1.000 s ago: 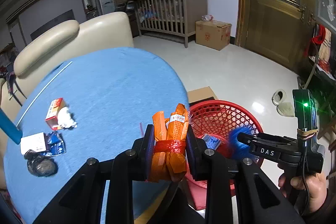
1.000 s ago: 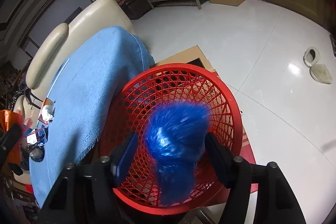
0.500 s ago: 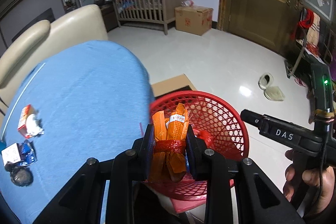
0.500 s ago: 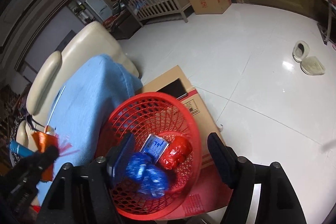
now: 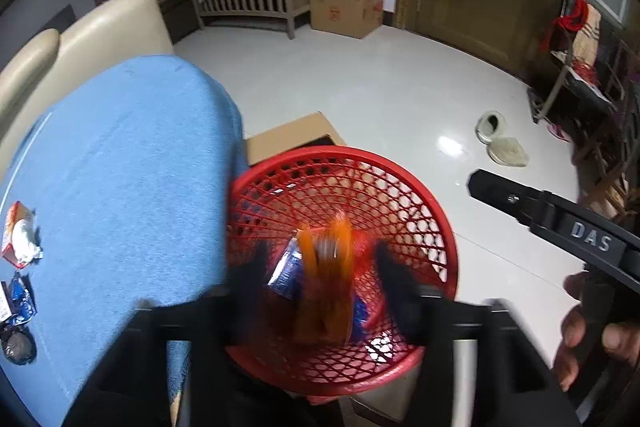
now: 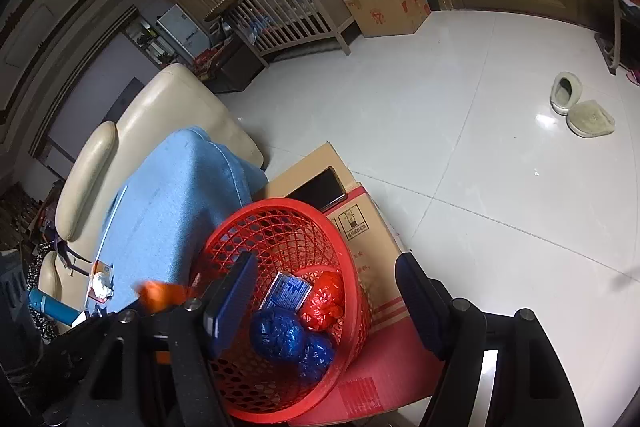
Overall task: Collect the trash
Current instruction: 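Return both tools to the table and grasp the black bag with the left gripper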
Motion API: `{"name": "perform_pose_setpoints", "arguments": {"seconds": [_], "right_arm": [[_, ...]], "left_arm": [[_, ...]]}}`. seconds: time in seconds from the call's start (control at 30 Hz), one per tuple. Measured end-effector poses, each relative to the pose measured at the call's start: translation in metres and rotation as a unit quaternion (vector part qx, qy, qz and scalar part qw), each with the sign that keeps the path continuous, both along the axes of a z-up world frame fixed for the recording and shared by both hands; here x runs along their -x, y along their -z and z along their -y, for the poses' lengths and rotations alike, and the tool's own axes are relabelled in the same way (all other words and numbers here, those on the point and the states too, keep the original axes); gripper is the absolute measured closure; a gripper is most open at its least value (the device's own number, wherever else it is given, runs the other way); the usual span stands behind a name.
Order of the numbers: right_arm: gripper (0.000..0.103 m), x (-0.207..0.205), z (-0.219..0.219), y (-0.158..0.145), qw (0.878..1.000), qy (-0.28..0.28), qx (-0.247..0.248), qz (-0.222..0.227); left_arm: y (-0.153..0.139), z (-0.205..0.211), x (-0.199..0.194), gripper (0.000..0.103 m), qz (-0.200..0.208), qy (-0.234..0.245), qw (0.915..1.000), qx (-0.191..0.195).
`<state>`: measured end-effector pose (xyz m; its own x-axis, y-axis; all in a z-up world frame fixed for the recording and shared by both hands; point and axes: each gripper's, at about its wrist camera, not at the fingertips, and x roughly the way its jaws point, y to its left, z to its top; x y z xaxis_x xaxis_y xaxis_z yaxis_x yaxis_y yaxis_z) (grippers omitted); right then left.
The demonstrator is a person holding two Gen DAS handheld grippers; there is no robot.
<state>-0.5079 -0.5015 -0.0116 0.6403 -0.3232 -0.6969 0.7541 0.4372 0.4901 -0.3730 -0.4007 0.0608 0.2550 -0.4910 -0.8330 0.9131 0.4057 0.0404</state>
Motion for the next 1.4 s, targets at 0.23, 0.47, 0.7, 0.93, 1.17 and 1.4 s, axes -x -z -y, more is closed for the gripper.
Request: {"name": "perform_pose_setpoints", "arguments": {"seconds": [0.23, 0.47, 0.7, 0.93, 1.17, 1.4], "right_arm": [[0.028, -0.005, -0.005, -0.006, 1.000, -0.007, 0.005, 0.003], [0.028, -0.021, -0.017, -0.018, 0.999, -0.028, 0.020, 0.000], [0.028, -0.049, -0.039, -0.029, 0.997, -0.065, 0.035, -0.006], [0.028, -0.087, -0.074, -0.038, 0.991, -0.117, 0.054, -0.021], [0.028, -0.127, -0.114, -0.041, 0.982, -0.169, 0.069, -0.038], [0.028, -0.163, -0.155, -0.046, 0.969, -0.222, 0.089, -0.056]], "left_arm": [[-0.020, -0.023, -0.024, 0.030, 0.010, -0.040, 0.9985, 0.037], [-0.032, -0.061, -0.055, 0.030, 0.004, -0.090, 0.9942, 0.059], [-0.032, -0.109, -0.077, 0.030, 0.003, -0.132, 0.9889, 0.068], [-0.032, -0.168, -0.115, 0.030, -0.004, -0.200, 0.9762, 0.084], [-0.030, -0.241, -0.172, 0.028, -0.006, -0.313, 0.9456, 0.090], [-0.006, -0.284, -0.234, 0.026, -0.006, -0.428, 0.9011, 0.071]]}}
